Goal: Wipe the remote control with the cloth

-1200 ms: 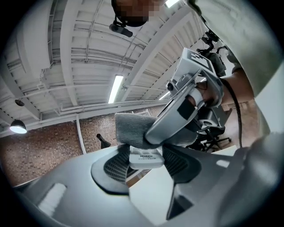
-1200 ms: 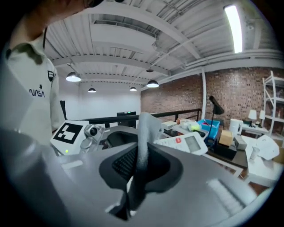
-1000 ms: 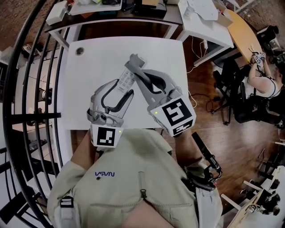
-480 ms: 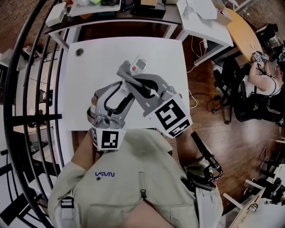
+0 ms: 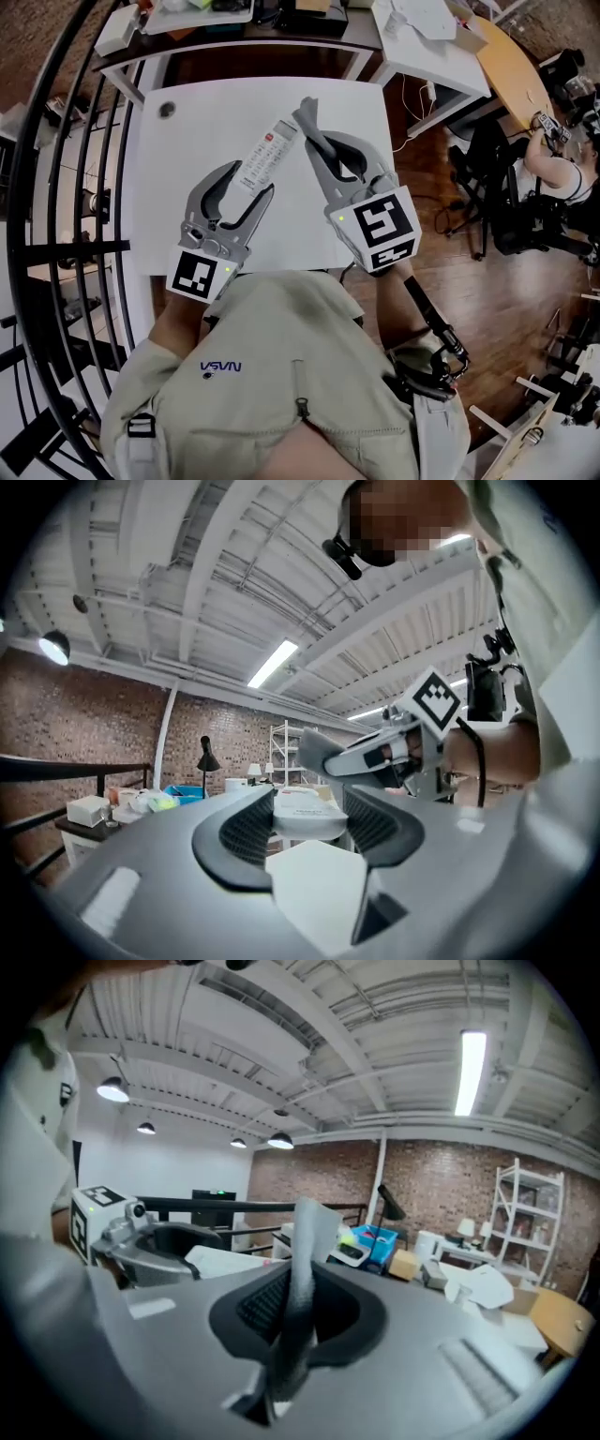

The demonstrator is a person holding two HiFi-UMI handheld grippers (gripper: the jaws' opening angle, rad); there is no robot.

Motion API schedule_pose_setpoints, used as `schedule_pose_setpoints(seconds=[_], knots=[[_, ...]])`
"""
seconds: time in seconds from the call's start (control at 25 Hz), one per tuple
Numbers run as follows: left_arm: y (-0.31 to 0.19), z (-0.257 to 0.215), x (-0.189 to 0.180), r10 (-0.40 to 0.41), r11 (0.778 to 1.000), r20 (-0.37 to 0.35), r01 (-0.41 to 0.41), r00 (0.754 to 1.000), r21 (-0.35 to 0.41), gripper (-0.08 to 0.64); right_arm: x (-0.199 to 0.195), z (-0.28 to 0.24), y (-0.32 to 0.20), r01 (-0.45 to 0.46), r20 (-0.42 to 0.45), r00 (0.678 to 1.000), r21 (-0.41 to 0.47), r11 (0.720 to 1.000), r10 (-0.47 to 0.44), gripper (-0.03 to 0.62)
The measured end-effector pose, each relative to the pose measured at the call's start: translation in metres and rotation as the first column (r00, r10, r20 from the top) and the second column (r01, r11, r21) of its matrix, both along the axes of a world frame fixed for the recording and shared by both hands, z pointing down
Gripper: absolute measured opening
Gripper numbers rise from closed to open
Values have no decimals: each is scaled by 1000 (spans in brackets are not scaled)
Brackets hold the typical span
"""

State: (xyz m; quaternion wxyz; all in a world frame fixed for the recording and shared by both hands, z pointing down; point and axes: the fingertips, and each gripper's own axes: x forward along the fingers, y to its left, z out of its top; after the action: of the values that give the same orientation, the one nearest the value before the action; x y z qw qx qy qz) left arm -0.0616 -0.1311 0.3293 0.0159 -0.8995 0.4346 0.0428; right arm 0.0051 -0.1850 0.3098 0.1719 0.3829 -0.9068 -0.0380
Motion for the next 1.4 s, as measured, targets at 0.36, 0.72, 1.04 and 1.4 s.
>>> schedule_pose_setpoints(seconds=[0.36,0.72,1.04,1.4], knots=[[0,5,-2,43,998,39,-44,998,36,241,-39,22,30,177,24,984,-94,980,-175,28],[-14,8,-19,27,987,-284,-71,959,-144,241,-11,10,21,118,210,973,-88,989,-98,26],[-26,23,-30,-27,920,-605,-217,796,-326,241,15,52,3,-117,143,981,-85,990,128,26],[-20,48,-13,-32,829,-717,-382,696,-408,242,-5,42,-2,-77,137,988,1,997,76,26]])
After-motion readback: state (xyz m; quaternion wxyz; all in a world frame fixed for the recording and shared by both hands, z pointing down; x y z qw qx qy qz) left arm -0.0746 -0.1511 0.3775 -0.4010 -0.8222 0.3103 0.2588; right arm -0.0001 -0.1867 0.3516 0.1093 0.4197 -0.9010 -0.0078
